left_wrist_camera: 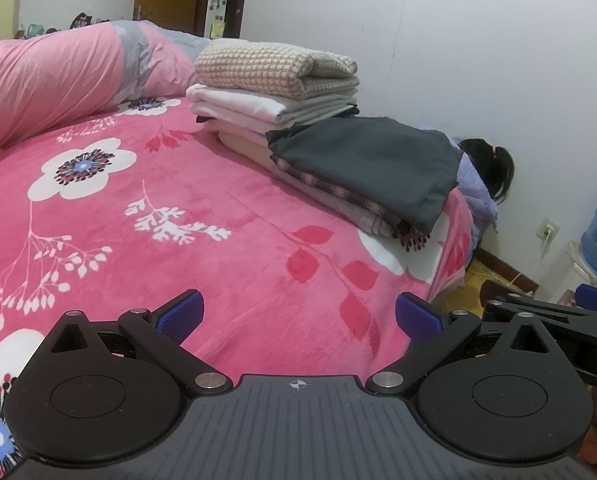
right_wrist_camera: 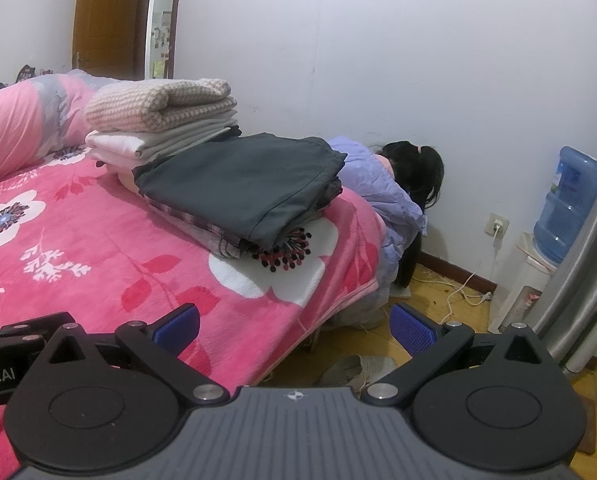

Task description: Fold clothes

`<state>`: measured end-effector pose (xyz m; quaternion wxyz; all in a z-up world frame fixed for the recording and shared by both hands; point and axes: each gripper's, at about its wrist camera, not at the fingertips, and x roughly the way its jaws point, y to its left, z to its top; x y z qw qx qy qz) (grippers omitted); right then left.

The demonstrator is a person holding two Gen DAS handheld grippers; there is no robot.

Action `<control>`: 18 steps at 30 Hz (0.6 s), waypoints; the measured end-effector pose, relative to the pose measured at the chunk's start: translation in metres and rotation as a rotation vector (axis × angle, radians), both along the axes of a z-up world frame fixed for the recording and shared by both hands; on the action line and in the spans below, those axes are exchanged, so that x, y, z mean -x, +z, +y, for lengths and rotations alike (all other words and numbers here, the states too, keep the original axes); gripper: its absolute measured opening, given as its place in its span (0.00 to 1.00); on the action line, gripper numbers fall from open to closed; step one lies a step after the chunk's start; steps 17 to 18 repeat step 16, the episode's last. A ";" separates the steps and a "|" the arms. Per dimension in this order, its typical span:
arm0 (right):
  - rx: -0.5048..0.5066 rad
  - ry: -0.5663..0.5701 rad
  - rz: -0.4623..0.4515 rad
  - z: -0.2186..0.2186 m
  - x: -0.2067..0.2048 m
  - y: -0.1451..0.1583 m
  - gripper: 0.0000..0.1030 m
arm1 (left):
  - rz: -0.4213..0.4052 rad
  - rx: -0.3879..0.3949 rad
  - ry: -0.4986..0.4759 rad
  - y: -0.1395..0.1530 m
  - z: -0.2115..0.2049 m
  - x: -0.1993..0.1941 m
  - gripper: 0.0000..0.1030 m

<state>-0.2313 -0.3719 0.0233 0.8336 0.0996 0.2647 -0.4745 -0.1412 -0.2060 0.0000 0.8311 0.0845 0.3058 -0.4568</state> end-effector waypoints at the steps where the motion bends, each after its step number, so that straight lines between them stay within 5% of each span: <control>1: 0.001 0.000 0.000 0.000 0.000 0.000 1.00 | 0.001 0.000 0.000 -0.001 0.000 0.000 1.00; 18: -0.001 0.004 0.003 0.000 -0.002 -0.001 1.00 | 0.007 -0.001 0.005 -0.002 0.003 -0.003 1.00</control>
